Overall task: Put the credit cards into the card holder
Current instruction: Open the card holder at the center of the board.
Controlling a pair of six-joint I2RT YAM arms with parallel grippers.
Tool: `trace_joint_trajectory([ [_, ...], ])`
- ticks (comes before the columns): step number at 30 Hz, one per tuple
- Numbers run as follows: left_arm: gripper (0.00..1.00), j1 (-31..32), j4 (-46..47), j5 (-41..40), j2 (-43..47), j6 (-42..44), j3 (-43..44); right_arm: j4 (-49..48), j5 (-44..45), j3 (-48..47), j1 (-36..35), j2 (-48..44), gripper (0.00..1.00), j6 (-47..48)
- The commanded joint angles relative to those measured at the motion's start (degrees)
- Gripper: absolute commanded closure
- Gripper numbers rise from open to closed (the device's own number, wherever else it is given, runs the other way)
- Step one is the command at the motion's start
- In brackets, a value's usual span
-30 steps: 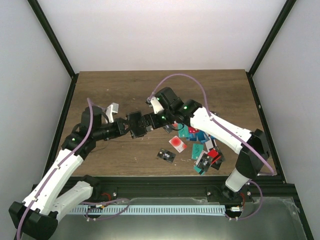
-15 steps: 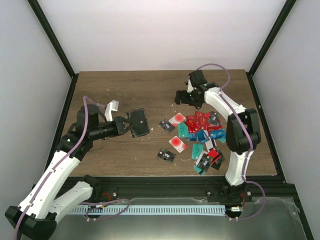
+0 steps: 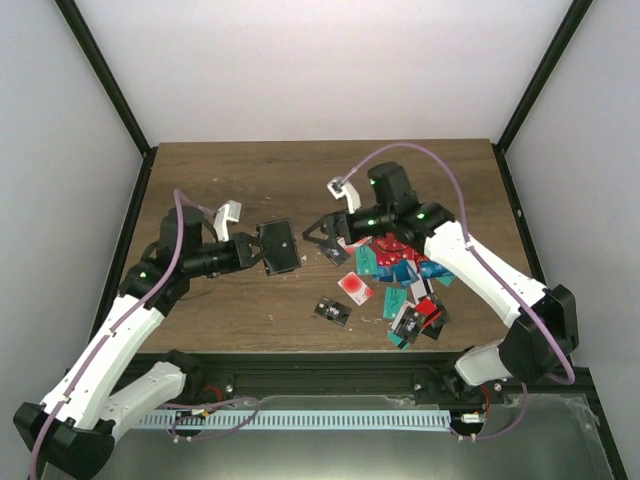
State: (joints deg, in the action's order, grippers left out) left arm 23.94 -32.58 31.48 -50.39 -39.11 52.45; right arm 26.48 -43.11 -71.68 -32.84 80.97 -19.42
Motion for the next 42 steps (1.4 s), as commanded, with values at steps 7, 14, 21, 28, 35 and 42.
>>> trace_joint_trajectory([
  [7,0.96,0.2,2.69,1.96,-2.86,1.31,1.68,7.63,11.25,-8.79,-8.18,6.91,0.23,-1.51],
  [14,0.96,0.18,2.72,1.79,-2.87,1.1,1.43,10.99,13.71,-11.77,-9.31,10.18,0.46,-0.04],
  [21,0.96,0.23,2.78,1.56,-3.04,1.19,1.52,11.08,12.94,-10.97,-9.26,9.44,0.65,-0.78],
  [28,0.96,0.23,2.86,1.15,-3.24,1.4,1.53,11.41,12.52,-9.23,-9.27,8.45,0.91,-0.97],
  [35,0.96,0.22,5.36,0.22,-3.58,1.21,-2.68,8.78,10.06,-3.83,-9.26,7.51,0.99,-3.35],
  [42,0.89,0.23,13.21,0.14,-6.57,1.16,-14.58,-2.28,4.33,6.89,-9.26,8.62,0.99,-9.25],
])
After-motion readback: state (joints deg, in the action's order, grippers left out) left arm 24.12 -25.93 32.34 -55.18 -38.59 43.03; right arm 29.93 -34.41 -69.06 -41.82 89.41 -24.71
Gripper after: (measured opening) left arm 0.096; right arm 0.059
